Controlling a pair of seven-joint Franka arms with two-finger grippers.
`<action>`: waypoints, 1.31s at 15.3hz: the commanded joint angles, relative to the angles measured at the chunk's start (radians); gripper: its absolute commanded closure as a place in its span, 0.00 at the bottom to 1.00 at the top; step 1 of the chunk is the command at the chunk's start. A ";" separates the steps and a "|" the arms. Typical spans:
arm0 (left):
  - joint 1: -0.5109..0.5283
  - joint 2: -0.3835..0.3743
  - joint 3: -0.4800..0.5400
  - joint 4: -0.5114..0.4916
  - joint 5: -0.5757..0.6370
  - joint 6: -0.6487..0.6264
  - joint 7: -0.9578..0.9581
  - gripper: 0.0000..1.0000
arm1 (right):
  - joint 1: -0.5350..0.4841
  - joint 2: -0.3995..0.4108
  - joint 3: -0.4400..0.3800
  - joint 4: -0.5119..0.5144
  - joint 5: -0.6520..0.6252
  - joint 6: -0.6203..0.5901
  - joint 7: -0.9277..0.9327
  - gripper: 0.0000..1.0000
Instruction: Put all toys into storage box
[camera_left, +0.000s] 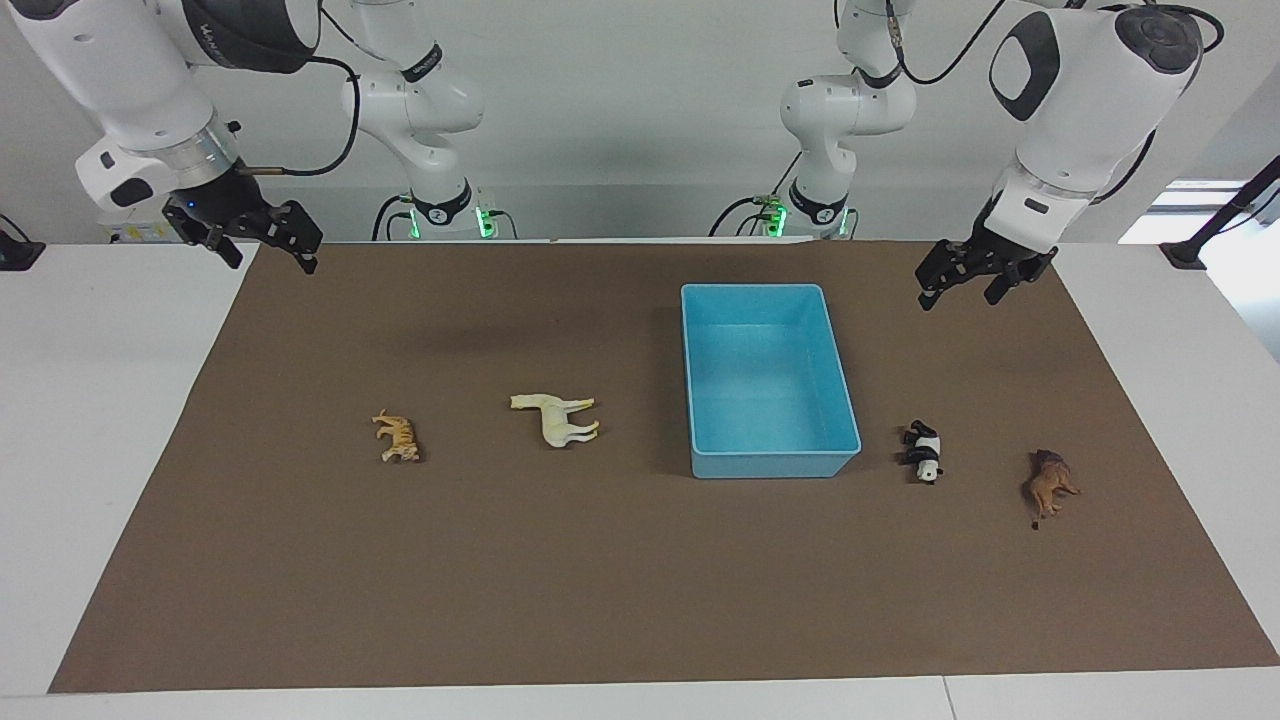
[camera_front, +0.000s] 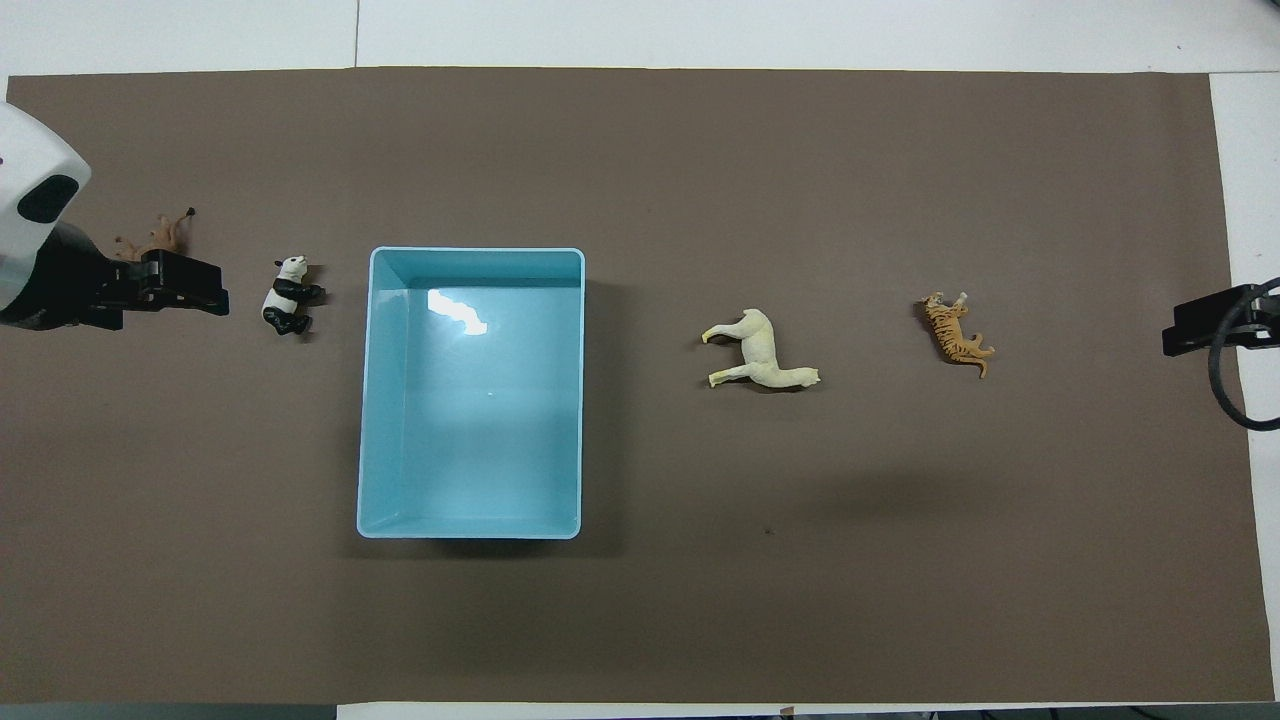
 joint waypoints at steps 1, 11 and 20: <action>0.011 -0.020 -0.005 -0.019 0.006 0.001 0.008 0.00 | -0.008 -0.007 0.002 -0.001 0.005 -0.020 0.015 0.00; 0.016 -0.028 -0.004 -0.048 0.012 0.044 0.012 0.00 | 0.013 -0.015 0.011 -0.025 0.003 0.000 -0.004 0.00; 0.080 0.202 -0.004 -0.082 0.053 0.493 0.086 0.00 | 0.091 0.132 0.014 -0.214 0.003 0.407 -0.160 0.00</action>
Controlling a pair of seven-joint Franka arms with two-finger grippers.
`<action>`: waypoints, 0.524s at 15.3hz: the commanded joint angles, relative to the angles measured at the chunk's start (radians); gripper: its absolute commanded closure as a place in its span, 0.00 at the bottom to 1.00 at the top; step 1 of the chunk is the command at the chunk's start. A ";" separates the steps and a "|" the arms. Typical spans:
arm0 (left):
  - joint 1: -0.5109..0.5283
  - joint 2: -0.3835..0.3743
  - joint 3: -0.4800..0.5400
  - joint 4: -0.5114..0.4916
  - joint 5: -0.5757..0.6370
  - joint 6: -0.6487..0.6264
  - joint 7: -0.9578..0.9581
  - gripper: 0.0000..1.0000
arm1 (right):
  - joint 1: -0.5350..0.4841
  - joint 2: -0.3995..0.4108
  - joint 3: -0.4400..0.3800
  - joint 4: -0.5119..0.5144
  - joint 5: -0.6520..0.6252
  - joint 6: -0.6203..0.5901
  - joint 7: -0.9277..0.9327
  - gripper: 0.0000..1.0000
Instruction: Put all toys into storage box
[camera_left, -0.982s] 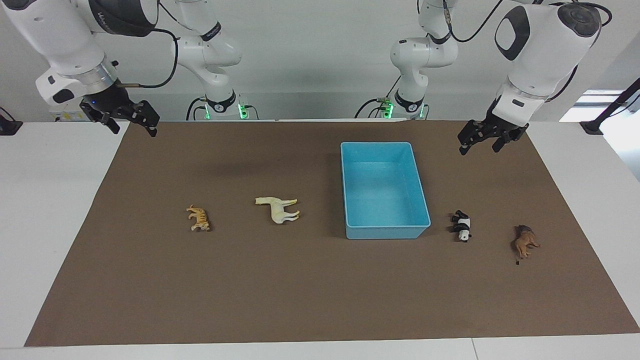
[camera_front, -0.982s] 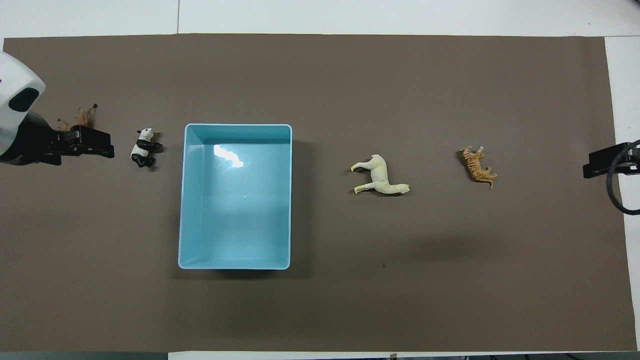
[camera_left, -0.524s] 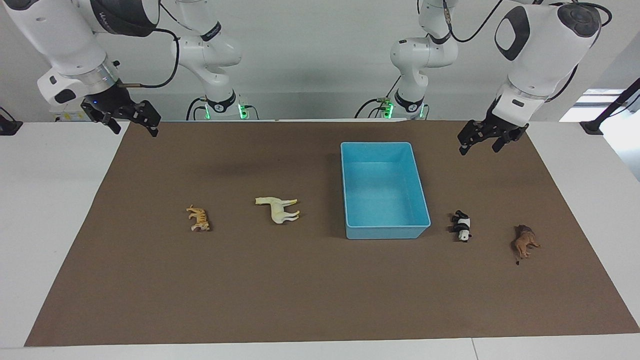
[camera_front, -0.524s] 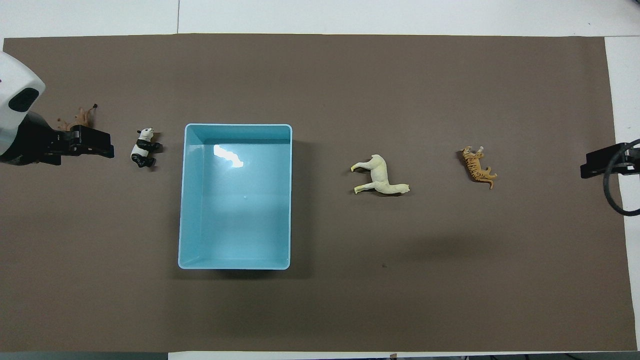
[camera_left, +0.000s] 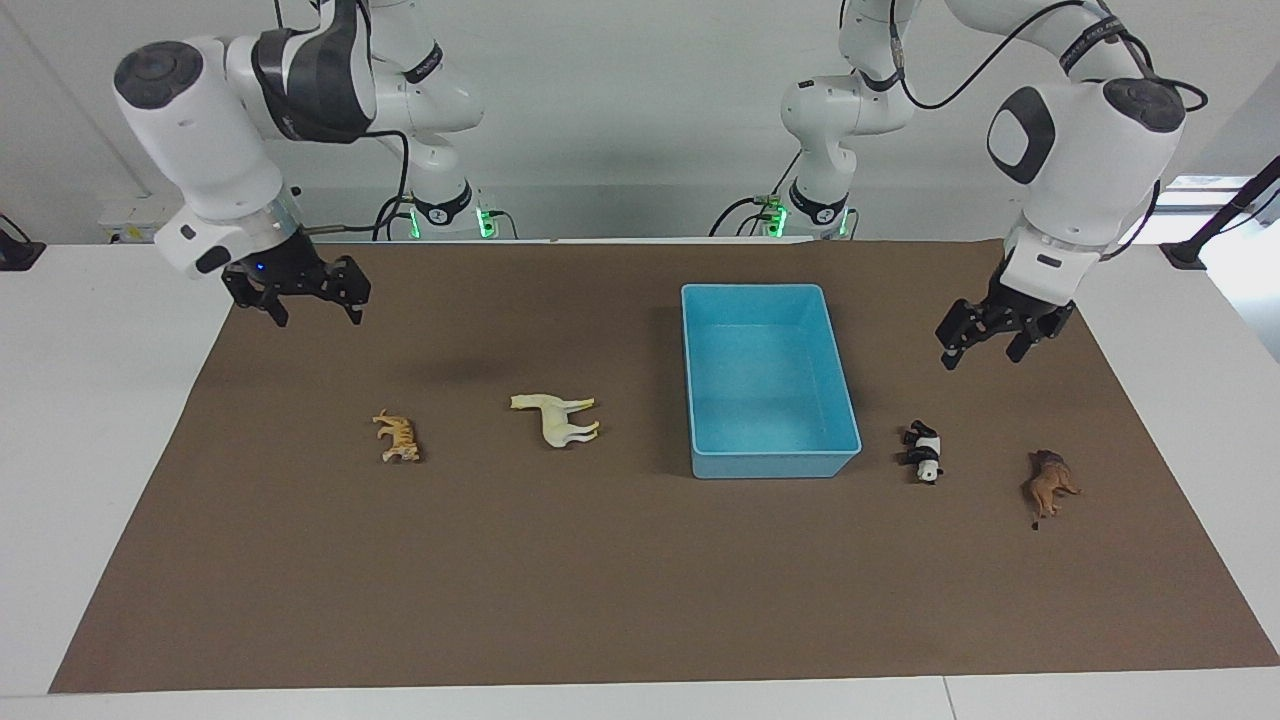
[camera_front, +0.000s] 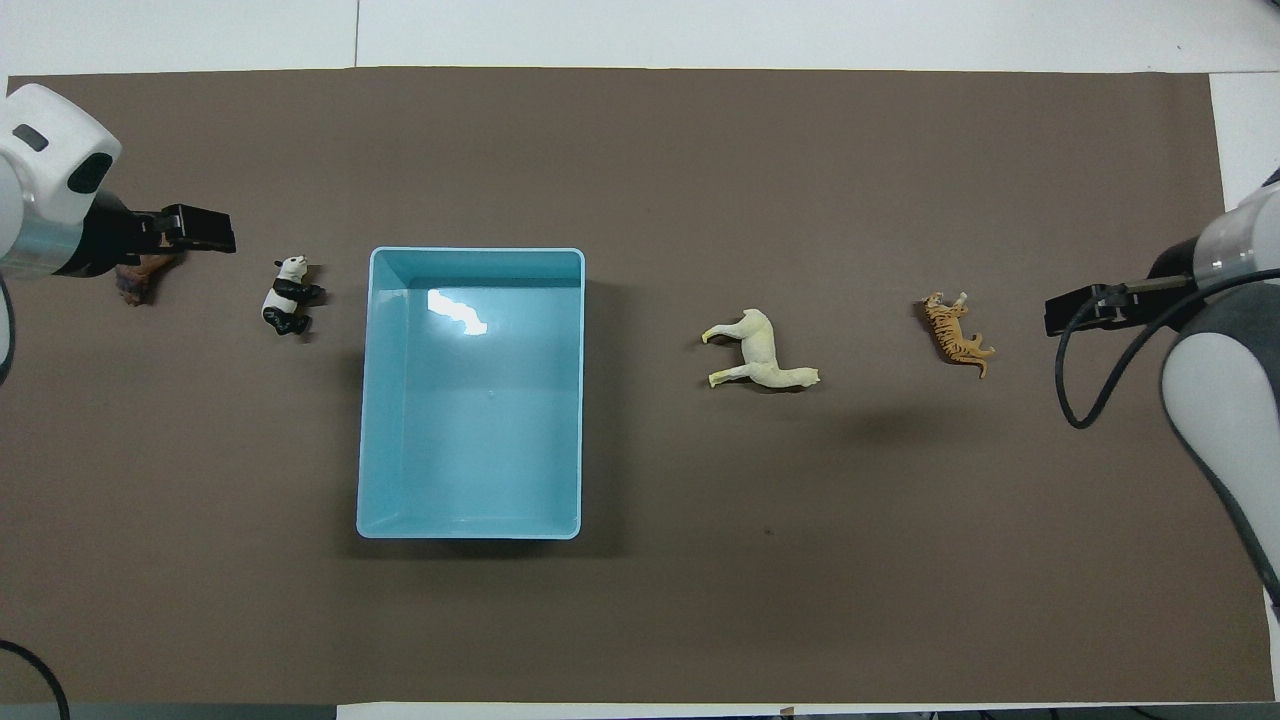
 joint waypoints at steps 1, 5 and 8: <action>0.041 0.110 -0.008 0.007 0.017 0.143 0.069 0.00 | 0.028 0.079 -0.001 -0.046 0.003 0.154 -0.056 0.00; 0.051 0.169 -0.009 -0.071 0.031 0.314 0.091 0.00 | 0.047 0.171 -0.001 -0.130 0.003 0.415 -0.062 0.00; 0.018 0.244 -0.008 -0.077 0.034 0.358 0.084 0.00 | 0.045 0.234 -0.001 -0.132 0.003 0.472 -0.065 0.00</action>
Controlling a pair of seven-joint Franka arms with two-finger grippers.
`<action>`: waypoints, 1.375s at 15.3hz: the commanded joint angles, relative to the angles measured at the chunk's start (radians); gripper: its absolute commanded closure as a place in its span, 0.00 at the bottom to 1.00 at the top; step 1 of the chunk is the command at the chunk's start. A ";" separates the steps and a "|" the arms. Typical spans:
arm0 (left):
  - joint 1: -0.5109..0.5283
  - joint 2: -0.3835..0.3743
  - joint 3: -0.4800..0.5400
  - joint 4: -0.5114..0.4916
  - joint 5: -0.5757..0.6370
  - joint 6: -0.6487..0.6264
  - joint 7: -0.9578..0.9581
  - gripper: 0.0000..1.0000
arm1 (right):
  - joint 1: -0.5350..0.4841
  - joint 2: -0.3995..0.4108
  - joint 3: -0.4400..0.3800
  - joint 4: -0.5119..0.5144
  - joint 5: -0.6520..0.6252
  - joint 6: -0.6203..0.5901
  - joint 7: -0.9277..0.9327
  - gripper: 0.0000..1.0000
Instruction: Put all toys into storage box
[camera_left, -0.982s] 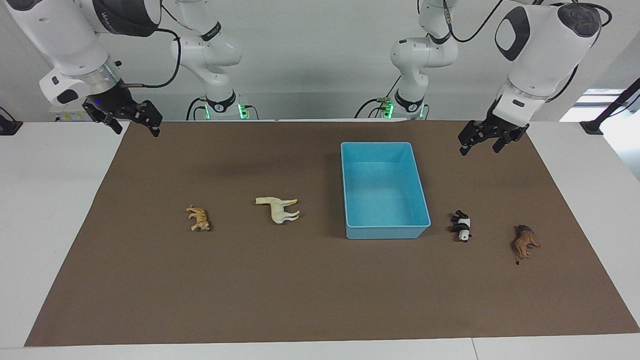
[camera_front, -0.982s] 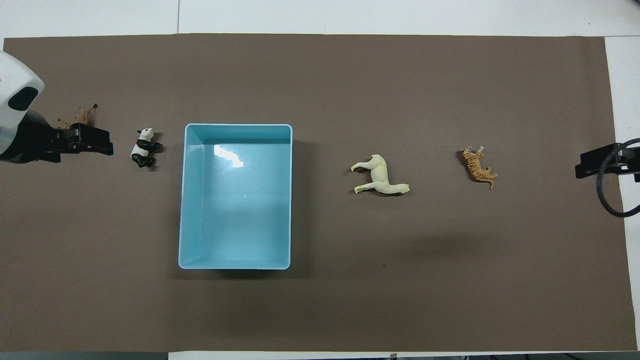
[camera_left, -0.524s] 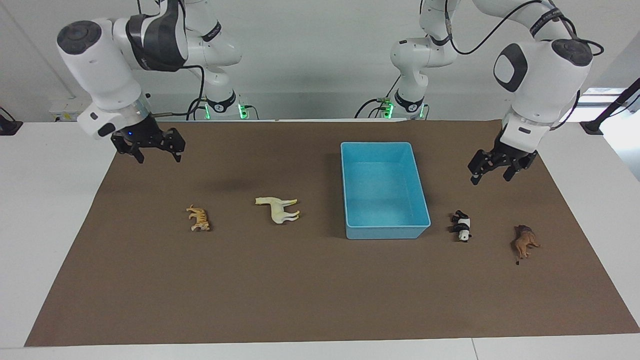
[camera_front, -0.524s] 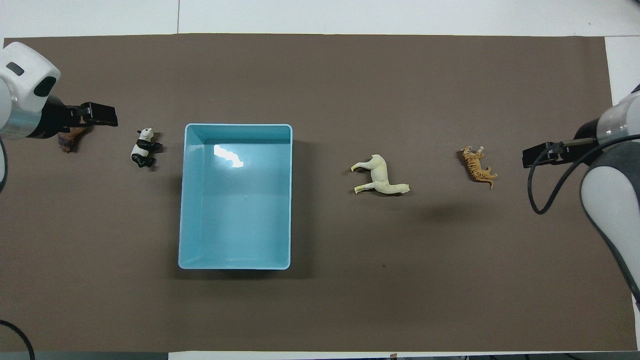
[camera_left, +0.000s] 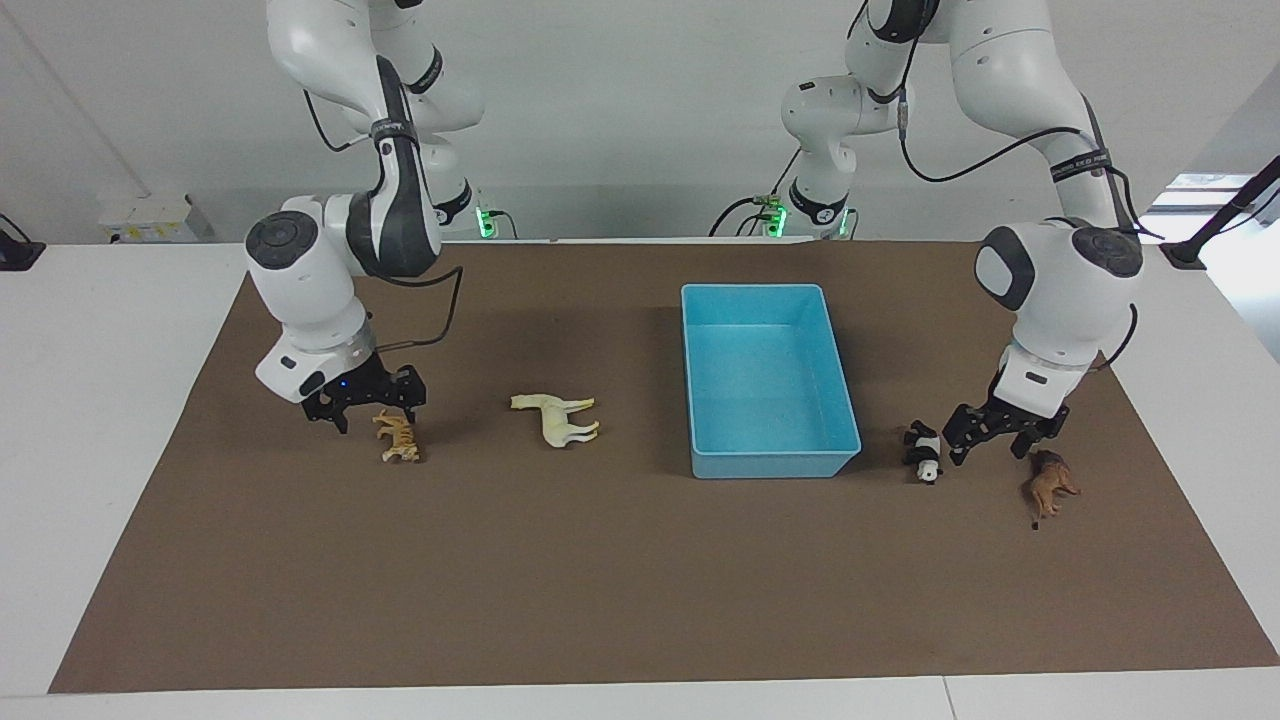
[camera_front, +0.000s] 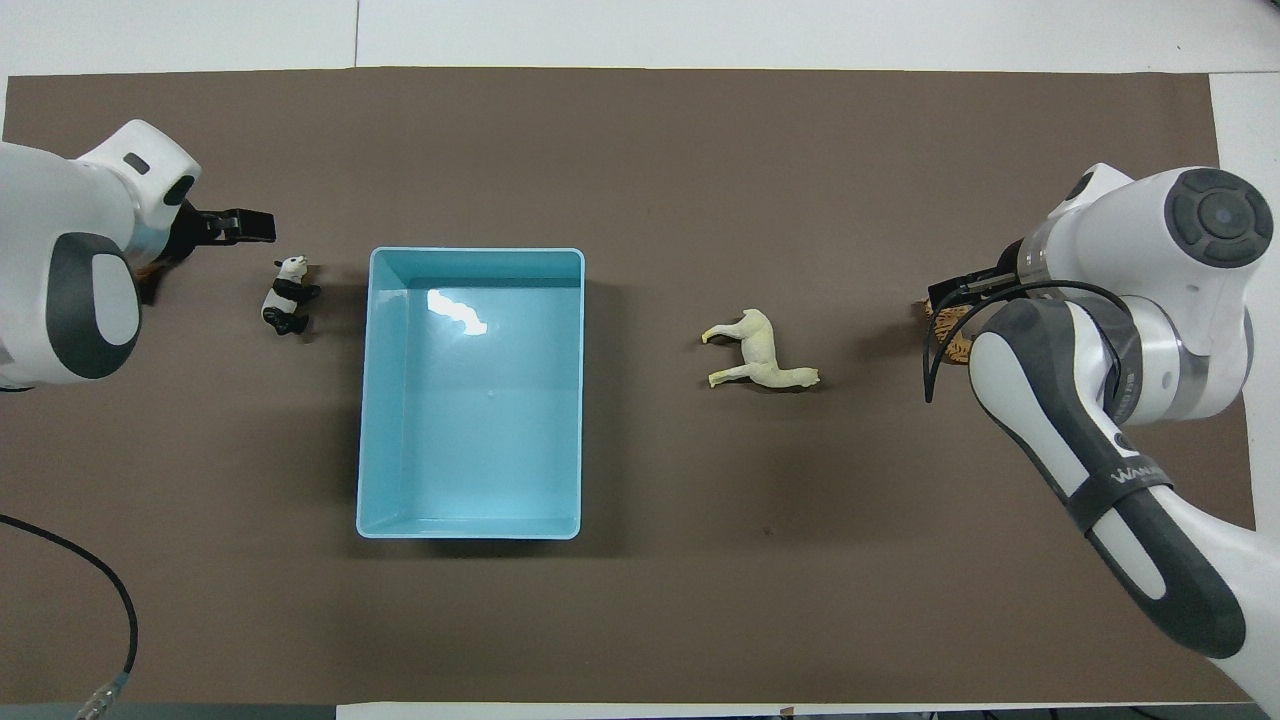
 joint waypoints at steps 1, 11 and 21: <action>-0.016 0.039 0.003 -0.018 0.022 0.061 0.002 0.00 | -0.006 0.037 0.000 -0.008 0.003 0.045 -0.035 0.00; -0.028 0.020 0.001 -0.142 0.023 0.068 0.002 0.00 | -0.015 0.060 0.000 -0.089 0.005 0.085 -0.097 0.00; -0.016 0.022 0.003 -0.031 0.022 -0.095 -0.002 0.90 | -0.004 0.058 0.000 -0.092 0.010 0.082 -0.098 1.00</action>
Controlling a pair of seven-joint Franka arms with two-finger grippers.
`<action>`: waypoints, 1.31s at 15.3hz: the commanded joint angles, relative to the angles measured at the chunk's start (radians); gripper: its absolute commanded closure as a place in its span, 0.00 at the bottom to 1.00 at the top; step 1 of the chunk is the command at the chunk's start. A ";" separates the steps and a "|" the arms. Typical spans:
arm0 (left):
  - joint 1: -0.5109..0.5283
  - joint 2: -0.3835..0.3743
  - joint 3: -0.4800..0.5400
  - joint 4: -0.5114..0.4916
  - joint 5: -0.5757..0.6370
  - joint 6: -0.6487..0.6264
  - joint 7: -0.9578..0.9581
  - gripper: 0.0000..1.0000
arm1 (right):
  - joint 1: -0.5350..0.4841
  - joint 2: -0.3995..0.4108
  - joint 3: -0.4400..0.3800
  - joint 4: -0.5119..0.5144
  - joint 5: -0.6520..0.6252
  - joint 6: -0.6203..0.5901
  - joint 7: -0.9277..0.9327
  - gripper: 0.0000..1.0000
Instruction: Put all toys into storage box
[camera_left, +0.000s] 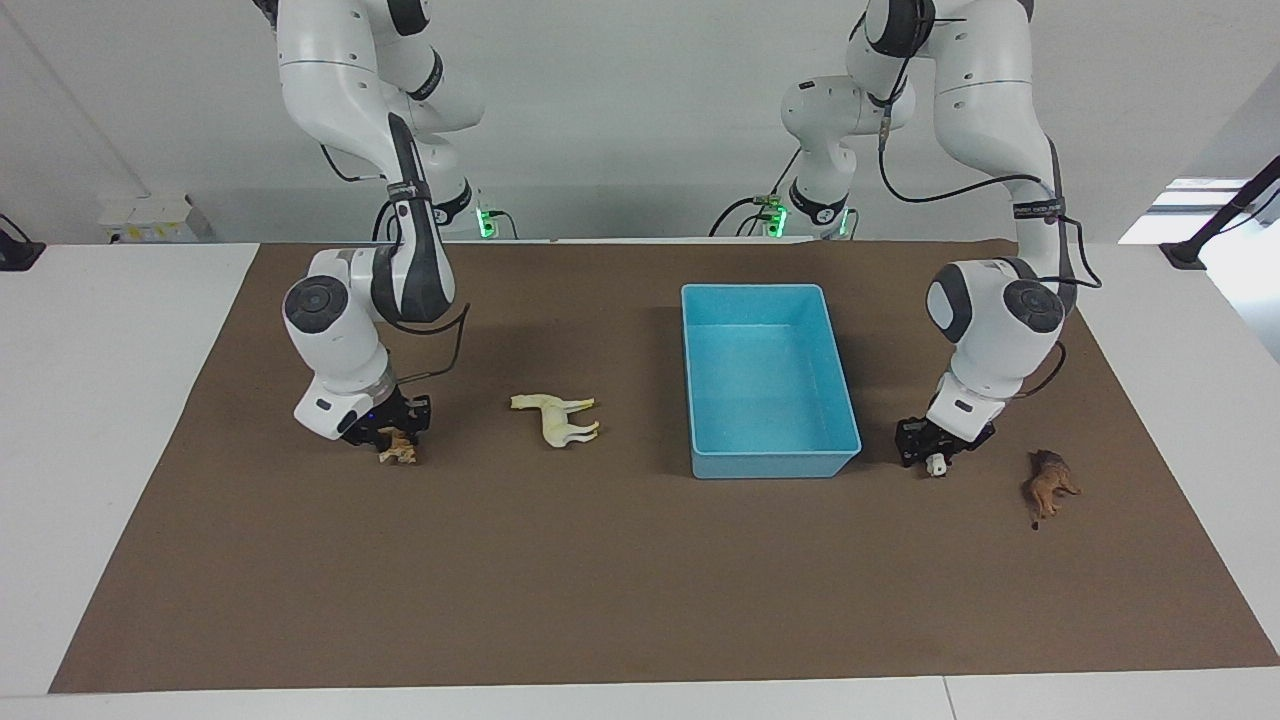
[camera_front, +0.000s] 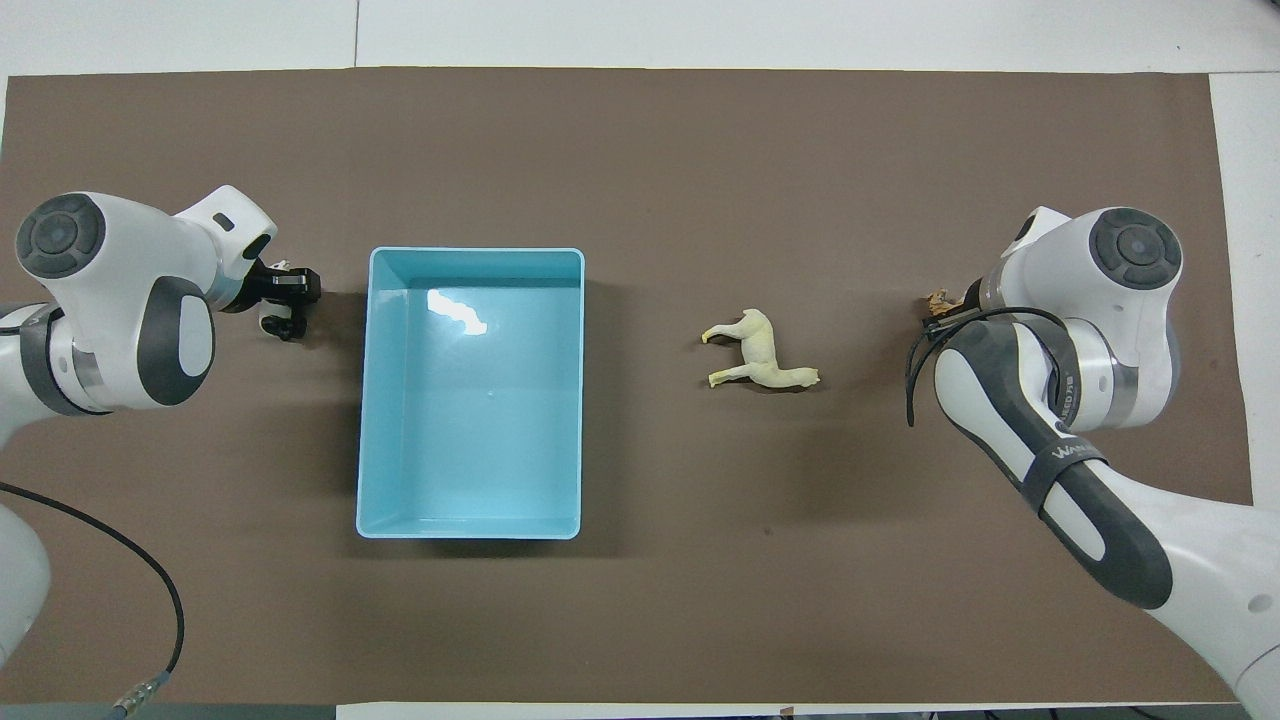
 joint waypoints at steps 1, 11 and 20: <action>0.000 -0.017 0.003 0.123 0.012 -0.169 -0.006 0.90 | 0.000 -0.022 0.000 -0.027 0.008 0.019 -0.010 1.00; -0.274 -0.129 -0.044 0.179 0.012 -0.399 -0.568 0.74 | 0.022 -0.120 0.003 0.189 0.013 -0.254 0.019 1.00; -0.148 -0.154 -0.032 0.215 0.104 -0.408 -0.318 0.00 | 0.261 -0.226 0.082 0.361 0.129 -0.502 0.514 1.00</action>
